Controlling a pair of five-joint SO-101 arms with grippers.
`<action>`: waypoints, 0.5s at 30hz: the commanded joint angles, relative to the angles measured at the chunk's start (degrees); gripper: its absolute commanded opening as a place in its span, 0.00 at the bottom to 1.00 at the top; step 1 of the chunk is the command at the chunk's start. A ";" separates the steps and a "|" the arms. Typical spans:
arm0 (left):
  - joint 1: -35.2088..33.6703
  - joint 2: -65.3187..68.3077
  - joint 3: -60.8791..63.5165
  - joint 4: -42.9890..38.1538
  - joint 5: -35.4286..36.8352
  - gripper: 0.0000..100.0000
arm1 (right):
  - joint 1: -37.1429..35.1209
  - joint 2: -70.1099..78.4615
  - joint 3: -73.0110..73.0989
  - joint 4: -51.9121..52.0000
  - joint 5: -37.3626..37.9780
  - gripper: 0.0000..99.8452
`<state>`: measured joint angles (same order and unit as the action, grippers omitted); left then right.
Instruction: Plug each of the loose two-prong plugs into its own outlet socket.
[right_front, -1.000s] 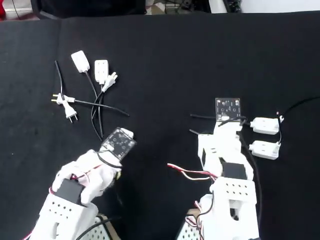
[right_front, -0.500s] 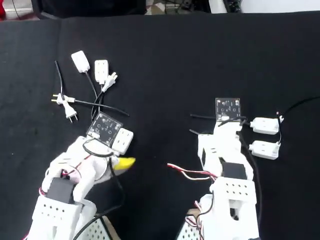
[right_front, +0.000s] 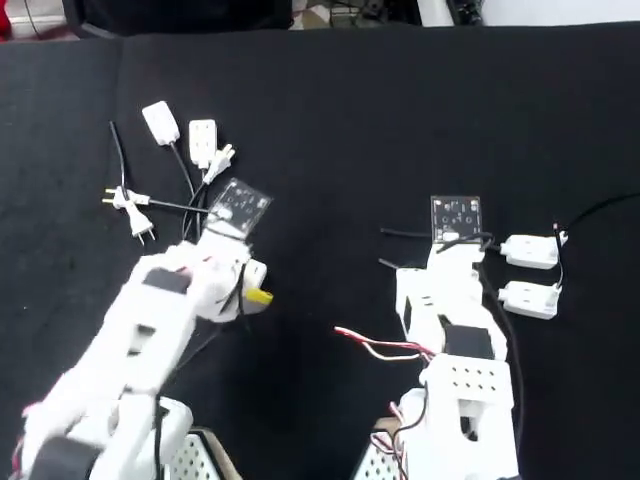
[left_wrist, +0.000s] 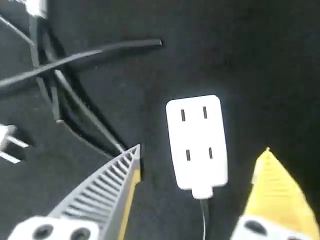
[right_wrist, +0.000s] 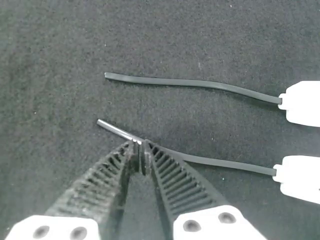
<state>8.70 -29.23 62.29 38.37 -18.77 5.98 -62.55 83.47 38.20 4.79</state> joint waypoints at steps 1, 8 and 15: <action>0.04 8.62 -7.78 -1.67 -0.09 0.34 | -0.79 -0.92 -0.57 0.35 0.26 0.02; -0.04 14.51 -11.12 -1.49 -1.49 0.34 | -0.79 -1.01 -0.57 0.35 0.26 0.02; 1.27 15.47 -13.05 1.49 -8.62 0.31 | -0.62 -1.01 -0.57 0.35 0.26 0.02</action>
<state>8.70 -13.76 52.53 38.20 -24.92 5.98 -62.55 83.47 38.20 4.79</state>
